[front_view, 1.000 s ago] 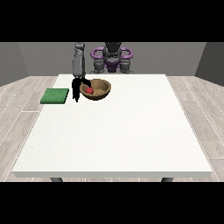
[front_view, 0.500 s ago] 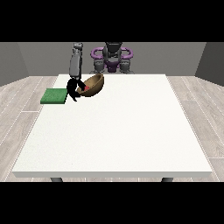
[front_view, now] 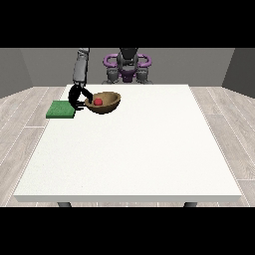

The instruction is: Pick the cup and pour the ball into the bowl, then pick the bowl and place it on the pad

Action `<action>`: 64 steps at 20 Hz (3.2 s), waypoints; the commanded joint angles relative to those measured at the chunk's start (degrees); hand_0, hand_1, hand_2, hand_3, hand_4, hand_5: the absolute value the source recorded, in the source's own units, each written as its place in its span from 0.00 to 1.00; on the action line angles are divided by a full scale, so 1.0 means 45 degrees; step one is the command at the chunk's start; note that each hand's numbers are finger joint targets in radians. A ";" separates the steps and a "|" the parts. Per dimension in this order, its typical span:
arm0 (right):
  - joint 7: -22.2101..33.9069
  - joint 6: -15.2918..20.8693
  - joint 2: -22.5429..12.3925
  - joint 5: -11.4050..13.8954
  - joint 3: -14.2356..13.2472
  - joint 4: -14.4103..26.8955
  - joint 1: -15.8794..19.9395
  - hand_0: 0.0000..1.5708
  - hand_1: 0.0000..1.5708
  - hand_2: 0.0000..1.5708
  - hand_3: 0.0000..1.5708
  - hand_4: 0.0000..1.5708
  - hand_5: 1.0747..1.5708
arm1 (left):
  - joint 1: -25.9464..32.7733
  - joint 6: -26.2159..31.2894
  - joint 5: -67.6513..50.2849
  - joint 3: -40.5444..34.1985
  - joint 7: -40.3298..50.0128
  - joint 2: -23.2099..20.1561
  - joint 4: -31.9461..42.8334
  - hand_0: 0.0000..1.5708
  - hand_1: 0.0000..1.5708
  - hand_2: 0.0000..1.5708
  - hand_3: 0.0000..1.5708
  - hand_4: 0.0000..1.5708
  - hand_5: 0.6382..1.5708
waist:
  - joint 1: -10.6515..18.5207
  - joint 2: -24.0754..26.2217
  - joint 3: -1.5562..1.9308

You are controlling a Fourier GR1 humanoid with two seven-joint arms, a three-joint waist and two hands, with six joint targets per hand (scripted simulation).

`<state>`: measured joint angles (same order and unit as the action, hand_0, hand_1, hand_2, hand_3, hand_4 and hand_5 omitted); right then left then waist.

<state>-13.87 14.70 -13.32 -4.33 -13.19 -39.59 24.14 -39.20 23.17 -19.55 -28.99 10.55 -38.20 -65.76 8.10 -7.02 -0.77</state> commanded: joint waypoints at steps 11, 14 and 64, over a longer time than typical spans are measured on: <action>0.6323 -0.2771 -0.3985 0.0563 0.0722 -0.1466 0.1400 1.00 1.00 1.00 0.35 0.70 0.99 | 0.2184 0.0006 0.0853 -0.0569 -0.1626 -0.0610 0.2134 0.00 0.00 0.00 0.00 0.76 0.97 | -0.2242 0.1738 0.0163; 0.5988 -0.2817 -0.4635 0.0223 -0.0104 -0.1155 0.1497 1.00 1.00 1.00 0.36 0.69 0.99 | 0.2043 0.0954 0.0168 -0.1057 -0.1969 -0.1405 0.2456 0.00 0.00 0.00 0.00 0.77 0.97 | -0.1845 0.0778 0.0168; 0.3409 -0.2009 -0.5105 -0.0463 -0.1597 0.2032 0.3482 0.00 0.00 0.00 0.00 0.00 0.67 | 0.1293 0.1083 -0.0745 -0.0796 -0.3633 -0.2740 0.2367 0.00 0.00 0.00 0.00 0.77 1.00 | -0.0525 -0.2233 0.0176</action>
<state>-0.59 5.78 -36.45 -7.97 -22.39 -30.94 38.06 -32.56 28.43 -22.95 -33.35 -6.05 -50.44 -54.65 5.43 -17.29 -0.10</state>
